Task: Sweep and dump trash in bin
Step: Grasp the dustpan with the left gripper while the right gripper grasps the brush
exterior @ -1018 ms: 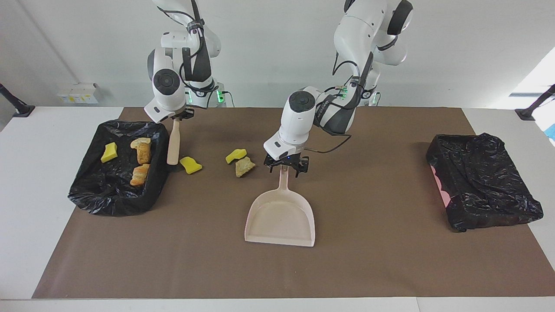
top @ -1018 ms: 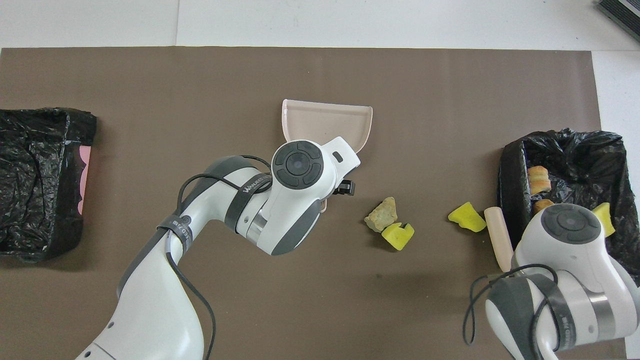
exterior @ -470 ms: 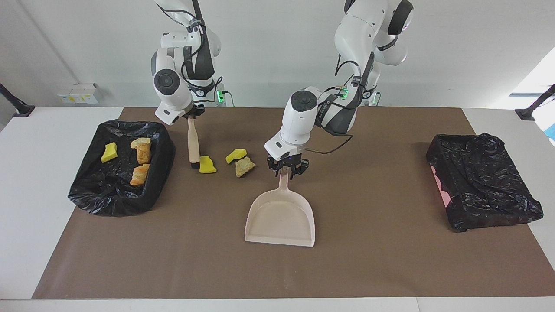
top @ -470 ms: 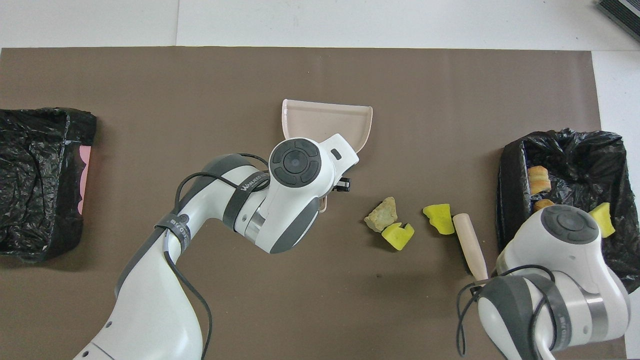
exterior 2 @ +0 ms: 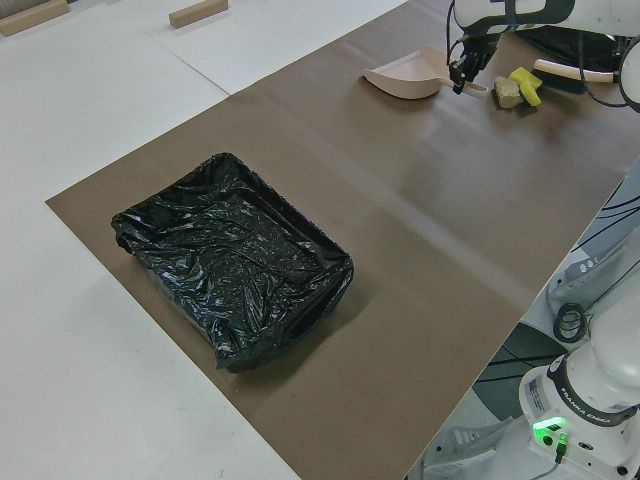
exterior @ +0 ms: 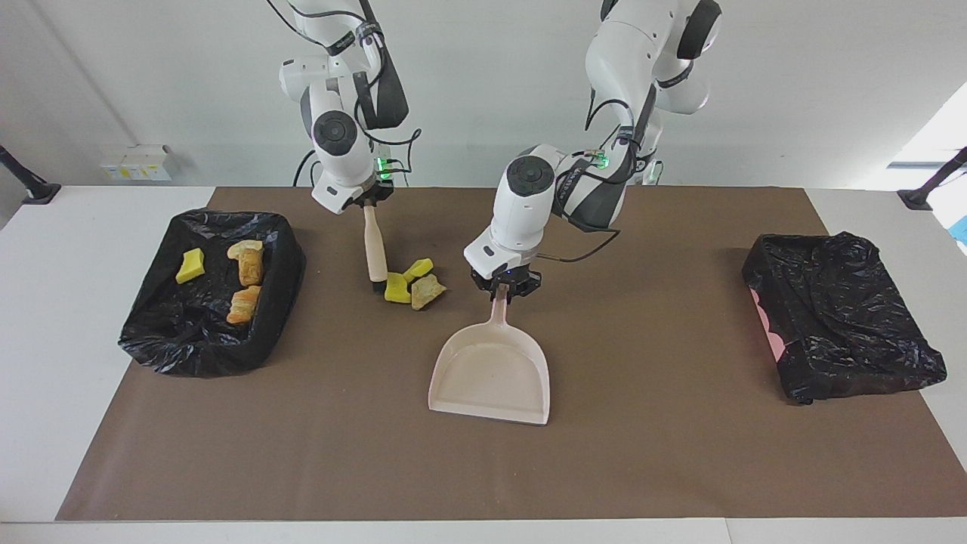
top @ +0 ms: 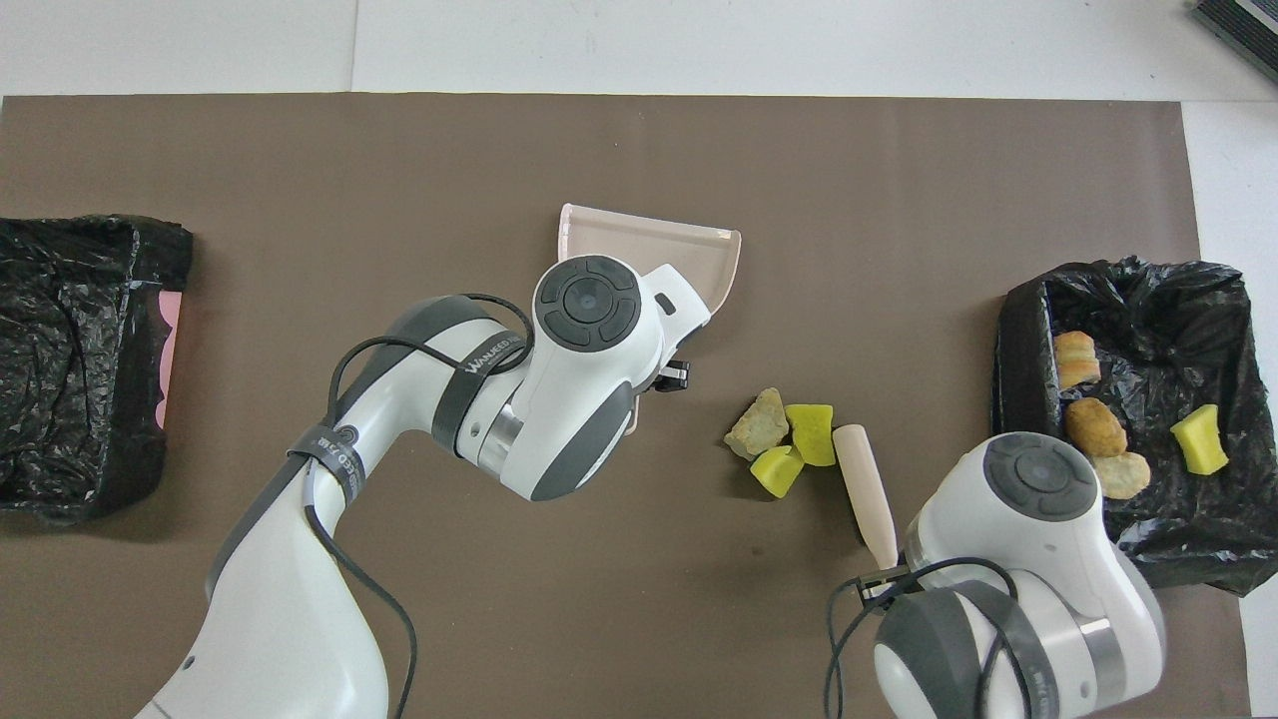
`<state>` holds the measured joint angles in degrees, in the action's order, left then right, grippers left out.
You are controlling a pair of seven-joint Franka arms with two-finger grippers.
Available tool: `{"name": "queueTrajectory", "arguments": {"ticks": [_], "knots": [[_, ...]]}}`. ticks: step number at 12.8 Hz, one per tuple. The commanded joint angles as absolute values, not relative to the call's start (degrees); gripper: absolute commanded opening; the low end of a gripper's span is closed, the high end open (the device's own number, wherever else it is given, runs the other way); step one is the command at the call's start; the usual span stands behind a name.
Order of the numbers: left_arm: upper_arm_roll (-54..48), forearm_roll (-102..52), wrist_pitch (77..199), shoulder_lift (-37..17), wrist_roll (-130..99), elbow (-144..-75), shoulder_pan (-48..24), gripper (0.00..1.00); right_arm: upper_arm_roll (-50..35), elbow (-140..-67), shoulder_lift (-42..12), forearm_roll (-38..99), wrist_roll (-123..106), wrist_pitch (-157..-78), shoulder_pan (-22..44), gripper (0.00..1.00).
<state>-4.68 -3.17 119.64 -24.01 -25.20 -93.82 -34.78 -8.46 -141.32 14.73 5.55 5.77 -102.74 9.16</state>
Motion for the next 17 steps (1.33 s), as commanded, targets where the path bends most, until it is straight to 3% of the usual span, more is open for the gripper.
{"name": "queueTrajectory", "arguments": {"ticks": [1,6,13,17], "knots": [[-3.96,-2.90,114.54,-20.31,-18.76,-94.48,-33.84,0.00,-8.44,-141.07,15.73,9.04,7.73,-103.97,10.10,0.00],[-3.96,-2.90,109.43,-16.80,3.83,-95.01,-28.66,0.00,-8.09,-134.83,13.18,8.09,10.72,-98.00,9.76,0.00],[-3.96,-2.99,99.08,-9.94,45.12,-97.29,-18.03,0.00,-8.09,-135.53,14.06,6.86,10.64,-98.00,6.34,0.00],[-3.87,-2.81,100.36,-4.15,59.14,-107.81,-15.56,0.00,-8.17,-138.86,15.99,6.50,10.02,-99.66,3.60,0.00]]}}
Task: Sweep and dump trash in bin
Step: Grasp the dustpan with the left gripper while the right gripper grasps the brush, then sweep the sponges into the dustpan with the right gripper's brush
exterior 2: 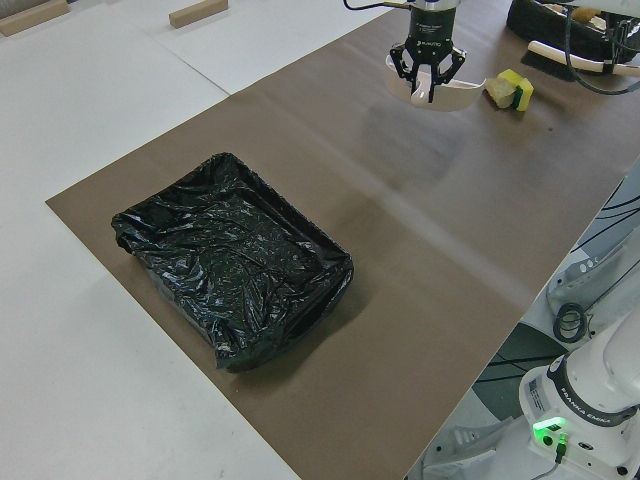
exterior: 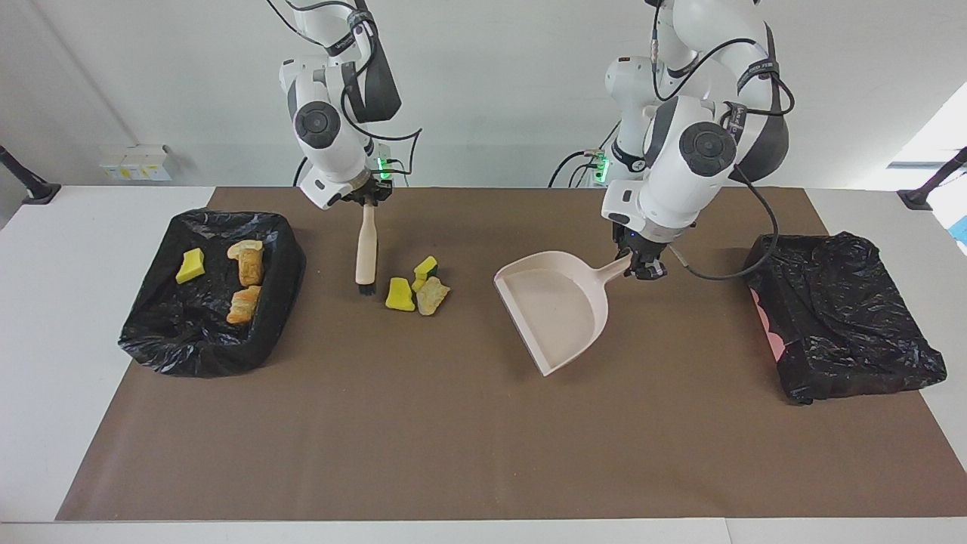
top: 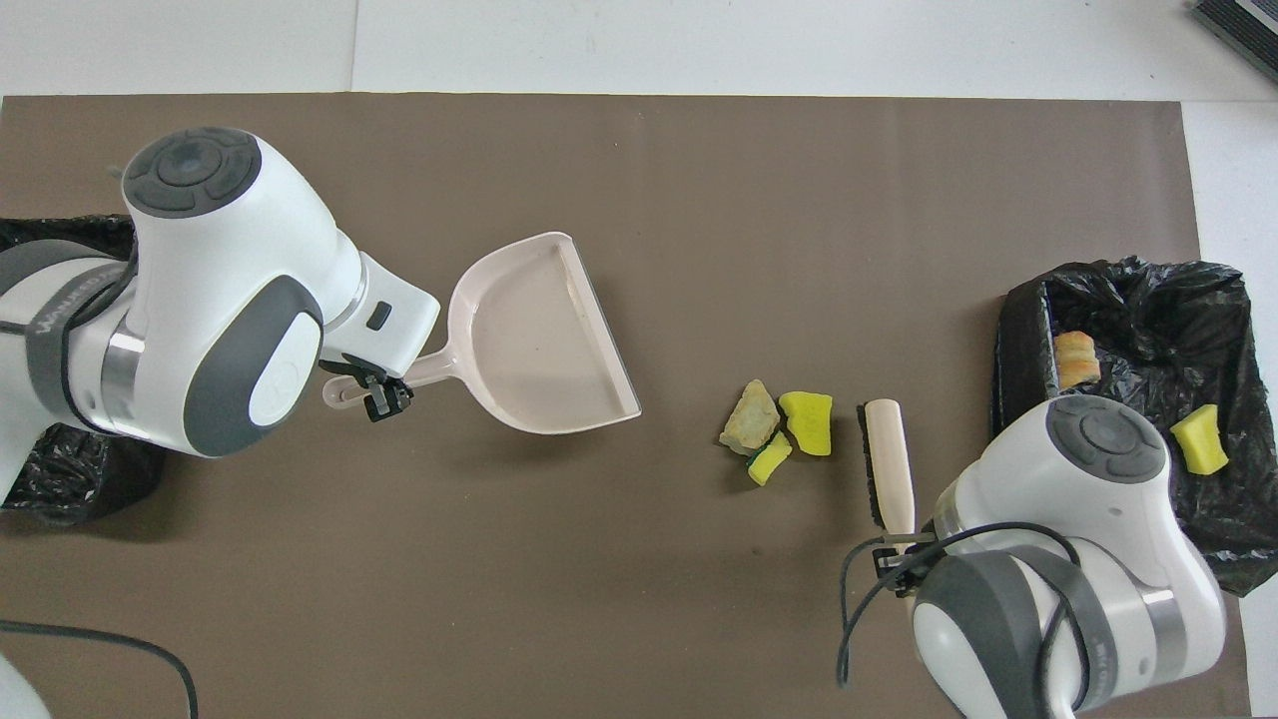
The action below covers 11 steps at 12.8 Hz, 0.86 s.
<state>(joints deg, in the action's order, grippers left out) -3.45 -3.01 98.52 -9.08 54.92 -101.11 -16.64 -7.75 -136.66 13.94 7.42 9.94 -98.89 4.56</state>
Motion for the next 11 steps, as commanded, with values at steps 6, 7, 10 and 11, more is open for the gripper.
{"name": "queueTrajectory", "arguments": {"ticks": [6,7,10,11], "knots": [[-4.04,-1.67,114.96,1.85,57.23,-122.51,-20.73,0.00,-8.53,-142.02,17.83,6.50,13.35,-107.83,6.84,0.00],[-4.04,-1.58,115.92,1.93,56.17,-123.82,-21.87,0.00,-8.53,-142.29,17.84,6.50,13.19,-108.71,6.77,0.00],[-4.04,-0.79,117.34,2.11,54.32,-125.77,-22.94,0.00,-8.53,-142.91,15.48,6.24,12.22,-109.94,6.24,0.00],[-4.22,-0.79,118.03,1.94,53.53,-127.08,-23.20,0.00,-8.53,-143.00,15.47,6.24,12.22,-110.04,6.24,0.00]]}}
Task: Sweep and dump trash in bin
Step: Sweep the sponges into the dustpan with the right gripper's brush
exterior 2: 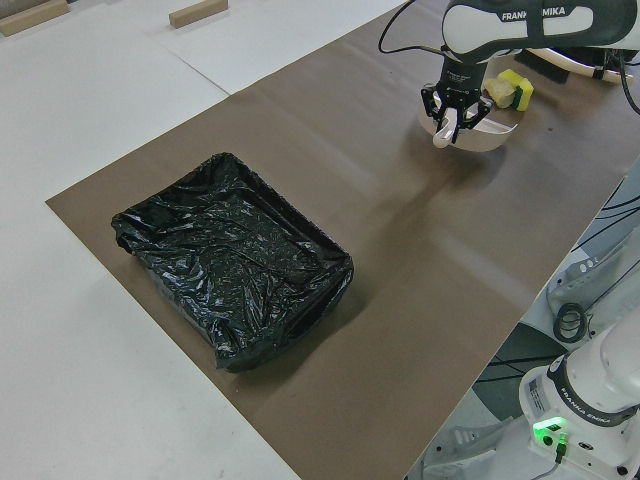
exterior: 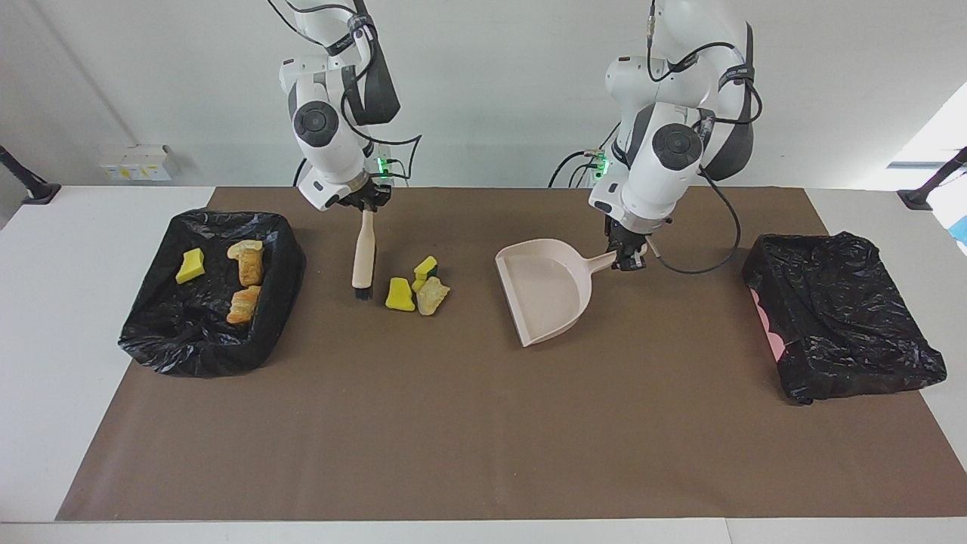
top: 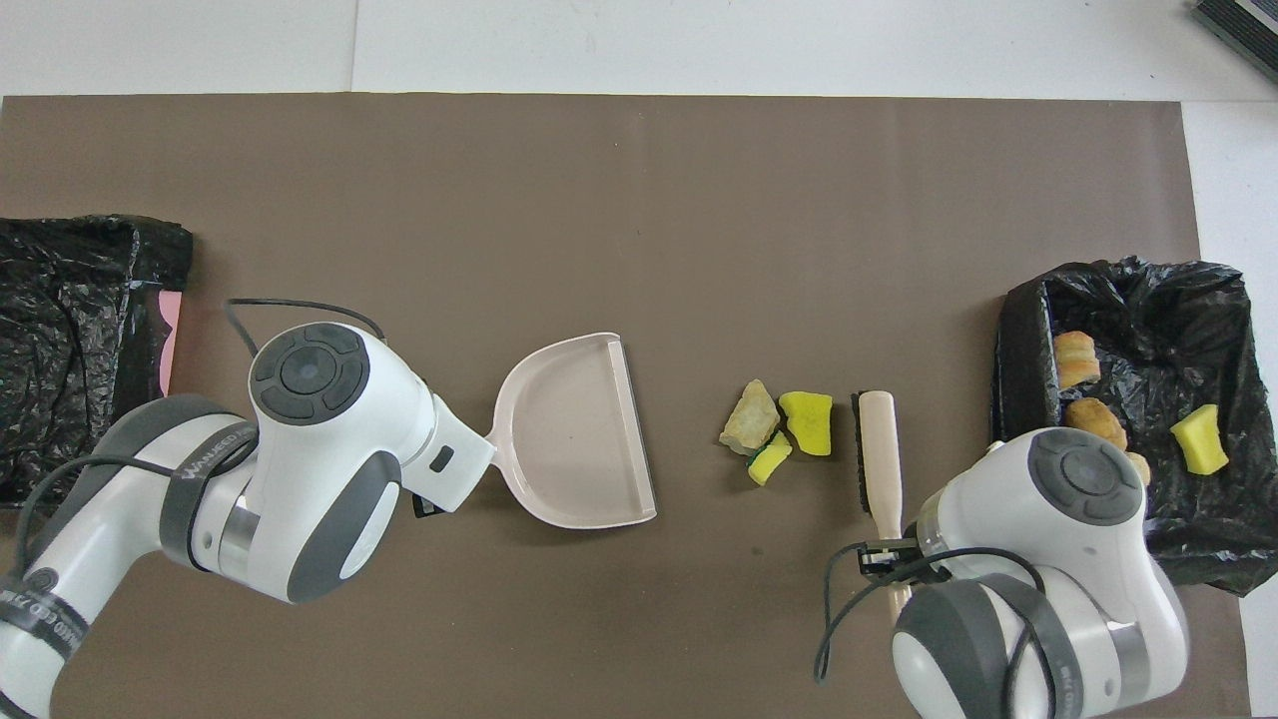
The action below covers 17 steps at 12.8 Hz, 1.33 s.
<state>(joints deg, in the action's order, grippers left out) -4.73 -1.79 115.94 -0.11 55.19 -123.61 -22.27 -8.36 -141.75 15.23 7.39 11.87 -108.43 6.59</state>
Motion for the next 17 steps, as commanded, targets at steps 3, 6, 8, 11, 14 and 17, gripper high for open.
{"name": "queueTrajectory", "arguments": {"ticks": [3,6,8,11,14,17], "knots": [[-4.22,-0.79,118.48,1.93,49.75,-127.71,-24.61,0.00,-8.61,-143.00,15.47,6.24,13.10,-110.74,6.85,0.00],[-4.22,-0.79,118.48,1.93,49.66,-127.71,-24.70,0.00,-8.61,-143.35,14.33,6.24,13.45,-110.92,7.12,0.00],[-4.22,-0.79,118.56,2.02,49.57,-127.71,-24.70,0.00,-8.61,-143.79,14.41,6.24,13.54,-111.79,7.12,0.00],[-4.22,-0.88,118.56,2.02,49.48,-127.79,-24.61,0.00,-8.61,-144.40,11.70,6.33,14.84,-115.92,8.43,0.00],[-4.22,-0.88,118.65,2.02,48.17,-127.79,-24.61,0.00,-8.61,-143.62,10.11,7.38,17.49,-116.81,10.80,0.00],[-4.22,-0.88,119.18,2.02,48.08,-127.88,-24.61,0.00,-8.61,-140.02,7.92,10.27,19.85,-116.54,13.17,0.00]]}}
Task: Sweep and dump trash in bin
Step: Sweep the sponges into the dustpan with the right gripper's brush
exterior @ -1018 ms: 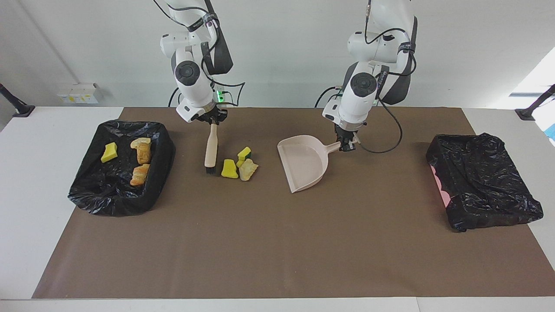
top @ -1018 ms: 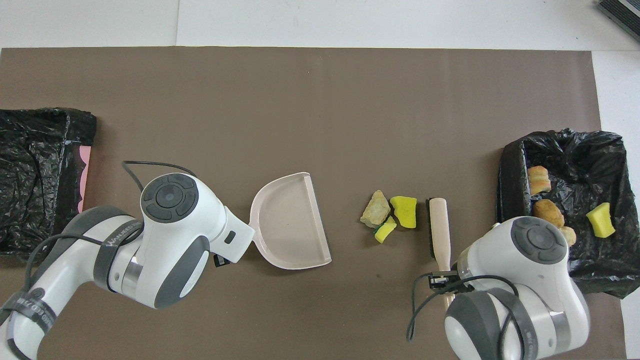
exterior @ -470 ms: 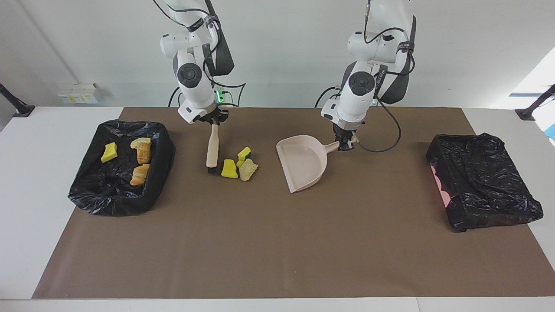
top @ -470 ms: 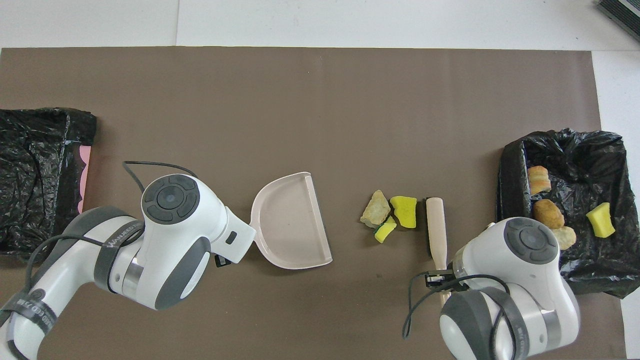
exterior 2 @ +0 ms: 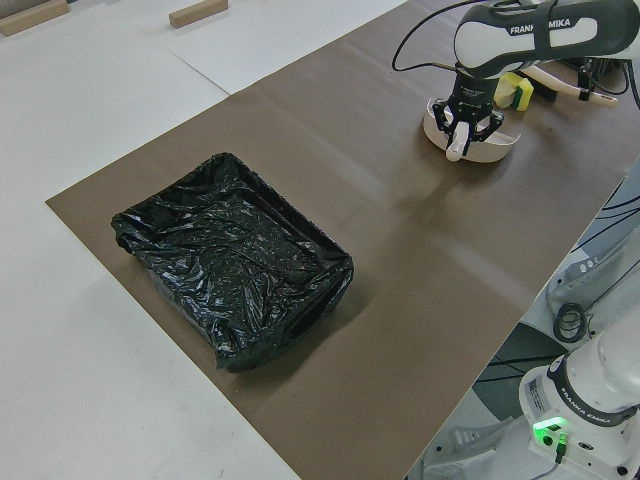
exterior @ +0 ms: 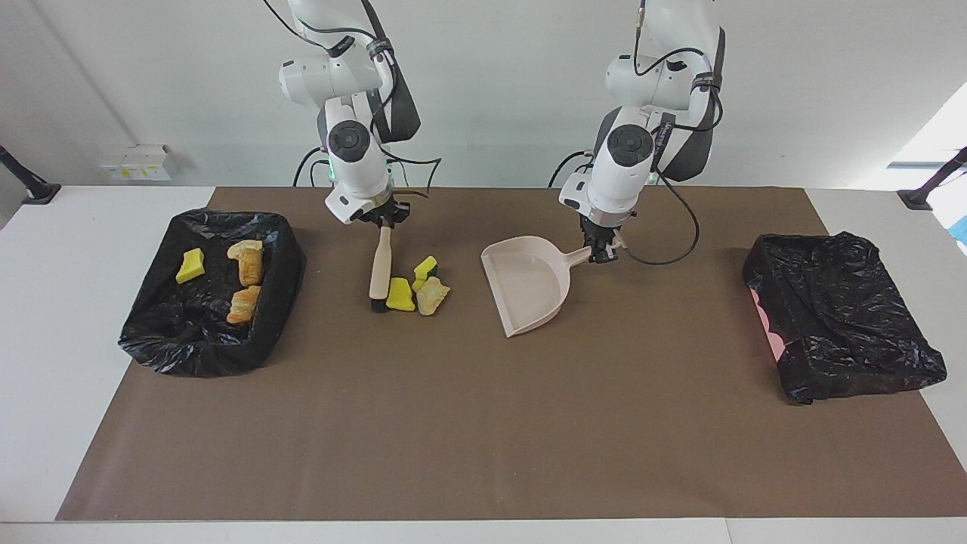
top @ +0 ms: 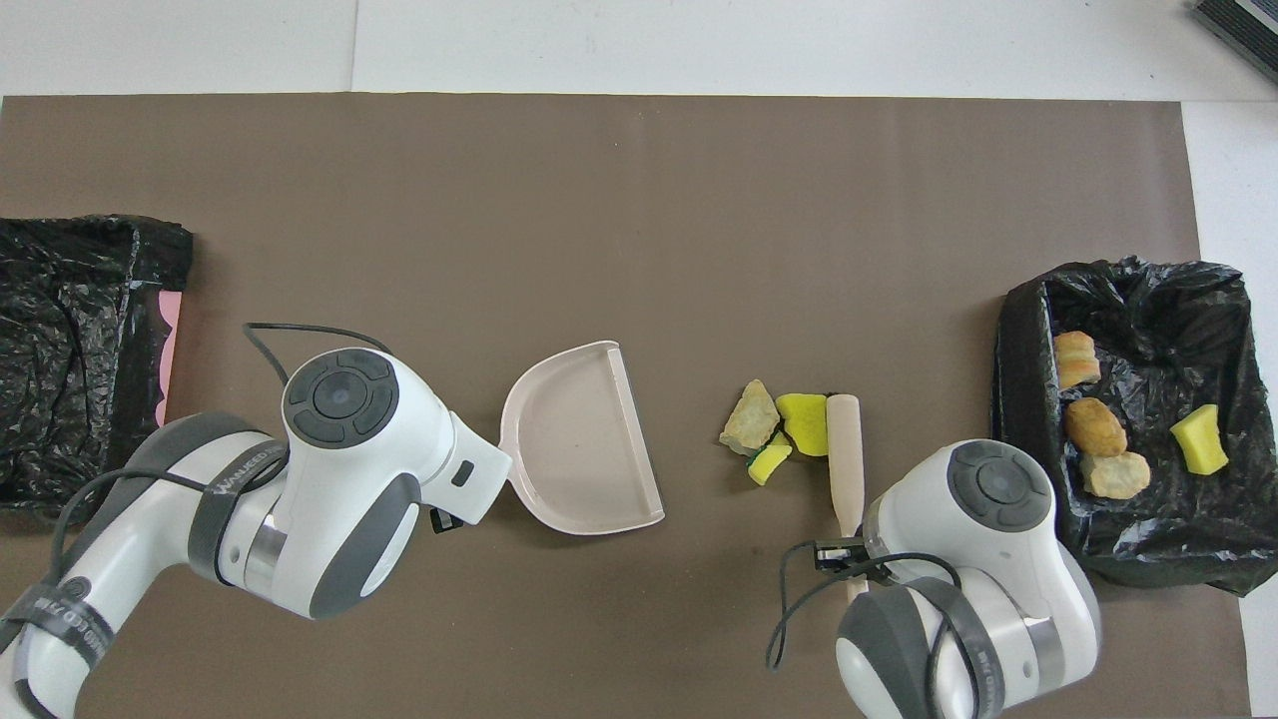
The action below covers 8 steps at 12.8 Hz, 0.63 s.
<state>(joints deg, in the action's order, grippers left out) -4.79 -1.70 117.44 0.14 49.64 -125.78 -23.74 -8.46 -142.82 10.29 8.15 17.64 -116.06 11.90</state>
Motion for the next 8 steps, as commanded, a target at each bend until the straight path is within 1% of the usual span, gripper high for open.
{"name": "queueTrajectory", "arguments": {"ticks": [1,3,6,8], "knots": [[-4.22,-0.88,119.18,2.02,48.08,-127.88,-24.61,0.00,-8.70,-138.10,6.43,11.07,21.26,-116.02,14.23,0.00],[-4.22,-0.88,119.18,2.11,47.99,-127.97,-24.61,0.00,-8.70,-135.10,3.53,11.34,25.99,-116.28,17.48,0.00],[-4.22,-0.88,119.18,2.11,47.99,-127.97,-24.70,0.00,-8.70,-126.68,-4.01,14.24,32.32,-115.93,22.75,0.00],[-4.22,-0.88,119.18,2.11,47.90,-127.97,-24.61,0.00,-8.70,-121.66,-8.07,15.02,33.49,-116.28,24.86,0.00]]}}
